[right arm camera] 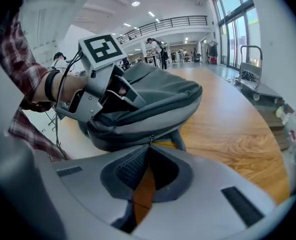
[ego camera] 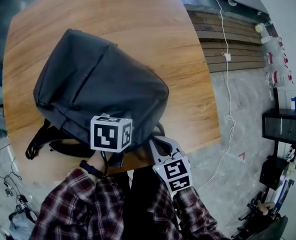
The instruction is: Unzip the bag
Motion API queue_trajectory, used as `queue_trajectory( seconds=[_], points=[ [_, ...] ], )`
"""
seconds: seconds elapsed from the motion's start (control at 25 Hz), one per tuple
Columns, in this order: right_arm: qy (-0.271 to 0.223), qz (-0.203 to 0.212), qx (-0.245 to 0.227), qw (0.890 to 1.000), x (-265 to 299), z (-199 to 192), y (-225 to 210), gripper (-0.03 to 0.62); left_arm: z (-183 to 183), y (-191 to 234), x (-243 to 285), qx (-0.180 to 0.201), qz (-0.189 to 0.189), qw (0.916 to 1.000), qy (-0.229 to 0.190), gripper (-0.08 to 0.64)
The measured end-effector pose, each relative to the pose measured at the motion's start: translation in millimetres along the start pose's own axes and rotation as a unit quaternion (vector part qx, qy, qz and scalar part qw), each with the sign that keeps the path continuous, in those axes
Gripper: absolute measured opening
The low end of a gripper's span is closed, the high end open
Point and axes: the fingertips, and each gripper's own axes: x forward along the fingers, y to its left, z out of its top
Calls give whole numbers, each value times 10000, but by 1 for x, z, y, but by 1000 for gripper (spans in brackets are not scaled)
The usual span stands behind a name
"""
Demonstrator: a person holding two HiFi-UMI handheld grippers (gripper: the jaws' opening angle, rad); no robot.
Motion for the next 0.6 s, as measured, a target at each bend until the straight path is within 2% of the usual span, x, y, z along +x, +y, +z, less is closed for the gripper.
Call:
queue_trajectory(
  seconds=[0.2,0.28,0.36,0.44,0.48,0.52,0.56,0.6],
  points=[
    [-1,-83,92,9999,-2,-4,0,20,11,-8,3,-57,57,9999,-106,9],
    [28,-186,-55,9998,-1,-2,-11,18,16,-14,5,-55,-28,9999,-138,9],
    [76,-238,-293,9993,-2,-1,-17,20,18,-22,1,123,-234,9995,-148,9],
    [113,-260,-554,9981,-2,1,-20,20,23,-31,-10,708,-463,9961,-266,9],
    [121,-276,-661,9974,-2,2,-22,20,28,-34,-16,1200,-521,9908,-348,9],
    [120,-298,-729,9968,-2,3,-25,18,32,-36,-22,1819,-516,9812,-400,9],
    [113,-326,-769,9964,-1,5,-29,18,36,-35,-27,2524,-432,9658,-393,9],
    [104,-359,-799,9961,0,6,-34,18,39,-29,-29,3261,-261,9445,-310,9]
  ],
)
